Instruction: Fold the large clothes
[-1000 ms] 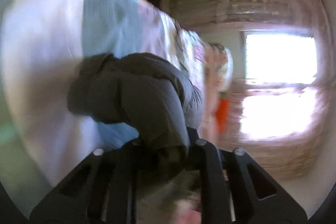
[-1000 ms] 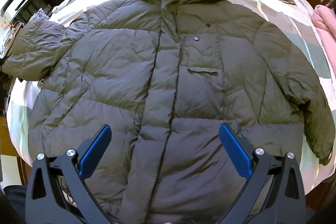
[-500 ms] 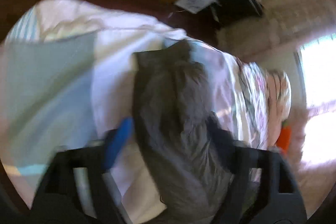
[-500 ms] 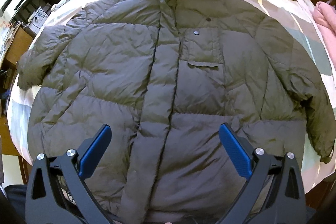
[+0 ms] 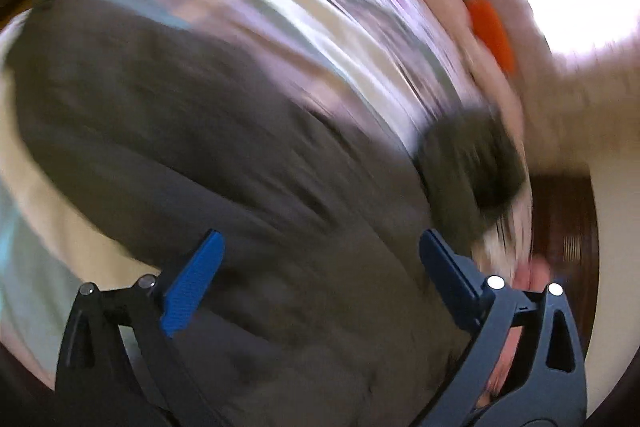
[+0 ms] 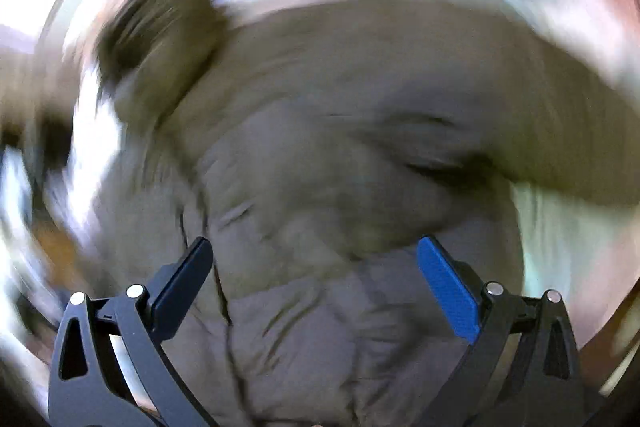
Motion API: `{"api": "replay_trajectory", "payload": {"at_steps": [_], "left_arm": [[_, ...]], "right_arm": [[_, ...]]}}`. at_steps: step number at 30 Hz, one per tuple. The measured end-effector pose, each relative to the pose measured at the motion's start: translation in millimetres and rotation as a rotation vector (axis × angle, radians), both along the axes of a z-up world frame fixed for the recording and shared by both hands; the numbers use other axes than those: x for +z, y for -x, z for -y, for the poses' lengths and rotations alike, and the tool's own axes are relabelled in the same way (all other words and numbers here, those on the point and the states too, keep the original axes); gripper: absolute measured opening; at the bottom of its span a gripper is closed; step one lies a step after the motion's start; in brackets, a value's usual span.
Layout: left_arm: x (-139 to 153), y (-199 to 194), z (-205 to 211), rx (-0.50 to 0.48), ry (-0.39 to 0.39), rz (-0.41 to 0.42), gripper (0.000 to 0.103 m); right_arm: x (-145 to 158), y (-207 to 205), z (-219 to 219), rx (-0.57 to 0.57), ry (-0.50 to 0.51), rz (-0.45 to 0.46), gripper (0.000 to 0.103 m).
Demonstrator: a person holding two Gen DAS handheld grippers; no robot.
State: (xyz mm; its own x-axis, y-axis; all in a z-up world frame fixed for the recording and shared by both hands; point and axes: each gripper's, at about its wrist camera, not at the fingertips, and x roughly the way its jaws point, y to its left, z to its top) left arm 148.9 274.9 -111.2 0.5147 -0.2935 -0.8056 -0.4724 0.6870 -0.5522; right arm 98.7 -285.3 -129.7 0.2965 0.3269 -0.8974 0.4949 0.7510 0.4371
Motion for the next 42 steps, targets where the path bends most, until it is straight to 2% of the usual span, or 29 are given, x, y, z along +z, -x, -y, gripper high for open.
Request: {"api": "replay_trajectory", "payload": {"at_steps": [1,3,4,6,8,10,12,14,15,16,17,20,21,22,23,24,25,26,27,28,29,30,32,34,36,38,40,42], "left_arm": [[0.5,-12.2,32.9,-0.088,-0.006,-0.010,0.100],[-2.4,-15.8,74.8,-0.201,-0.043,-0.030,0.100],[-0.8,-21.7,104.1,-0.272,-0.085,-0.042,0.101],[4.6,-21.5,142.5,-0.360,-0.152,-0.045,0.101],[9.1,-21.5,179.8,-0.446,-0.212,-0.032,0.100],[16.9,-19.0,213.7,-0.519,-0.262,0.004,0.101],[24.1,-14.8,237.3,-0.559,-0.333,0.046,0.101],[36.0,-8.3,256.9,-0.599,-0.464,0.107,0.101],[39.6,-5.3,265.7,-0.619,-0.529,0.133,0.101],[43.7,0.9,279.7,-0.650,-0.631,0.169,0.101],[45.4,4.9,289.7,-0.671,-0.700,0.188,0.101],[48.0,16.9,320.2,-0.726,-0.980,0.231,0.101],[47.5,19.9,324.8,-0.733,-1.042,0.242,0.101],[47.4,23.0,329.7,-0.741,-1.089,0.250,0.101],[46.3,25.2,334.7,-0.757,-1.122,0.250,0.101],[44.9,25.1,336.6,-0.769,-1.129,0.243,0.101],[43.5,25.1,338.1,-0.778,-1.126,0.232,0.101],[41.9,22.7,337.0,-0.783,-1.112,0.215,0.101],[40.4,20.5,335.4,-0.782,-1.101,0.205,0.101],[38.6,18.6,332.1,-0.778,-1.093,0.196,0.101],[38.6,16.3,328.7,-0.767,-1.088,0.189,0.101],[39.9,14.2,324.6,-0.755,-1.084,0.185,0.101],[40.2,11.5,317.4,-0.733,-1.061,0.176,0.101],[38.2,7.2,311.0,-0.714,-1.025,0.162,0.101],[36.6,2.9,305.3,-0.699,-0.988,0.144,0.101],[33.1,-0.4,302.2,-0.689,-0.953,0.126,0.101],[30.5,-2.3,300.0,-0.686,-0.917,0.112,0.101],[27.7,-4.6,297.9,-0.676,-0.888,0.097,0.101]], "right_arm": [[-18.1,6.5,35.7,-0.117,-0.112,-0.051,0.102],[-61.8,32.0,104.5,-0.374,-0.298,-0.161,0.102],[-75.9,44.7,128.0,-0.466,-0.326,-0.196,0.102],[-87.5,61.9,165.3,-0.589,-0.287,-0.217,0.102],[-86.1,58.0,189.3,-0.602,-0.211,-0.193,0.102],[-87.4,53.6,210.1,-0.630,-0.193,-0.154,0.102],[-94.3,54.9,227.6,-0.689,-0.203,-0.131,0.088],[-92.8,48.3,237.6,-0.680,-0.162,-0.098,0.044],[-89.8,47.5,237.3,-0.663,-0.138,-0.065,0.034],[-78.4,38.3,234.7,-0.619,-0.087,0.002,0.019],[-67.2,28.6,231.4,-0.576,-0.036,0.051,0.013],[1.9,-0.7,201.9,-0.356,0.206,0.311,0.010],[33.3,-5.9,188.6,-0.276,0.286,0.428,0.010],[53.4,-11.1,178.6,-0.215,0.348,0.493,0.010],[63.7,-14.3,172.2,-0.176,0.390,0.518,0.012],[63.8,-17.7,171.3,-0.179,0.430,0.483,0.016],[55.5,-20.0,177.7,-0.212,0.444,0.409,0.036],[32.2,-22.3,196.0,-0.279,0.426,0.252,0.066],[13.8,-17.1,213.0,-0.335,0.379,0.154,0.078],[-8.8,-10.2,231.7,-0.425,0.290,0.068,0.085],[-28.3,5.9,250.5,-0.527,0.173,0.027,0.085],[-51.4,24.0,270.8,-0.659,0.012,-0.012,0.086],[-77.7,56.8,300.4,-0.846,-0.175,-0.027,0.087],[-77.5,76.6,317.6,-0.931,-0.203,0.023,0.087],[-67.1,82.8,332.0,-0.975,-0.169,0.077,0.089],[-62.5,80.0,342.6,-0.991,-0.151,0.103,0.097],[-76.5,76.2,352.0,-0.965,-0.230,0.102,0.098],[-101.0,68.7,348.9,-0.911,-0.374,0.079,0.098]]}}
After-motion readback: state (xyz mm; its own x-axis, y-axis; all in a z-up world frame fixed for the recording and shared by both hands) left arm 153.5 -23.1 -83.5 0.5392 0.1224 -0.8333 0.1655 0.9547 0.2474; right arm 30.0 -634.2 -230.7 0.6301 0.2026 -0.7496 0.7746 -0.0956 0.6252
